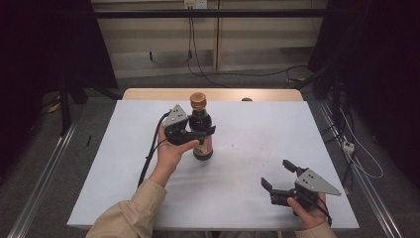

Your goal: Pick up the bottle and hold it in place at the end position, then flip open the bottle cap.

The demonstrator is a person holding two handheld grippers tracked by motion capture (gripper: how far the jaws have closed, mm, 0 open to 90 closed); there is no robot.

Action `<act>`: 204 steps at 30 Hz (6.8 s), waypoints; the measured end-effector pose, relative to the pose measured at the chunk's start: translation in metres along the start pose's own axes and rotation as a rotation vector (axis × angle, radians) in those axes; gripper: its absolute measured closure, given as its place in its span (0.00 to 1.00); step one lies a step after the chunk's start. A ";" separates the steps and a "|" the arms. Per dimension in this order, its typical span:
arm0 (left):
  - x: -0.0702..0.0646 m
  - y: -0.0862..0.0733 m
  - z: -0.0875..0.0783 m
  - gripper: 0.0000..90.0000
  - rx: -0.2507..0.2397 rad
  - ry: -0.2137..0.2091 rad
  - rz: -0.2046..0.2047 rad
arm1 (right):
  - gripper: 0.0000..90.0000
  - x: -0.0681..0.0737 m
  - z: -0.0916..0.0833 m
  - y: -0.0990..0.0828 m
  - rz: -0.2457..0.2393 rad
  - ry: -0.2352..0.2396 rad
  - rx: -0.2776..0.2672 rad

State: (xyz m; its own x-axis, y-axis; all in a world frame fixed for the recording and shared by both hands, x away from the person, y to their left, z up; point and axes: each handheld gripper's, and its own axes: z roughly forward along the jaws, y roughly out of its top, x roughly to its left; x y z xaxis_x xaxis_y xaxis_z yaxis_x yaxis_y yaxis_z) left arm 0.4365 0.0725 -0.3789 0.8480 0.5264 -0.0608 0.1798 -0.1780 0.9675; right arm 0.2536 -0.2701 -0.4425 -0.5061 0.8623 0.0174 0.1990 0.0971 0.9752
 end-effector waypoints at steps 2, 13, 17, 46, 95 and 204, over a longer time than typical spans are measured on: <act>0.001 0.001 0.001 0.29 -0.004 0.006 0.012 | 0.05 0.000 0.000 0.000 0.000 0.000 0.000; 0.009 0.000 0.010 0.29 -0.003 0.008 0.001 | 0.05 -0.001 0.000 -0.001 0.005 -0.004 -0.002; 0.010 0.001 0.014 0.29 -0.005 0.016 0.008 | 0.05 -0.002 -0.001 -0.001 0.006 -0.006 -0.005; 0.018 0.003 0.046 0.29 0.018 -0.009 0.069 | 0.05 -0.003 -0.001 -0.002 0.017 -0.001 -0.006; 0.014 0.000 0.056 0.28 0.021 -0.111 0.086 | 0.05 -0.003 0.001 -0.004 0.018 -0.002 0.008; -0.003 -0.006 0.044 0.29 0.016 0.002 0.001 | 0.71 -0.003 0.112 0.128 0.103 0.131 0.178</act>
State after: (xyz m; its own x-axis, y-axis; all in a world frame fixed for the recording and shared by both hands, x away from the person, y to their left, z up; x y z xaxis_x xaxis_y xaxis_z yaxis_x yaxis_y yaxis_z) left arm 0.4545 0.0357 -0.3954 0.8470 0.5283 -0.0597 0.1874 -0.1916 0.9634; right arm 0.3748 -0.2041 -0.3425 -0.5778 0.8014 0.1549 0.3940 0.1077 0.9128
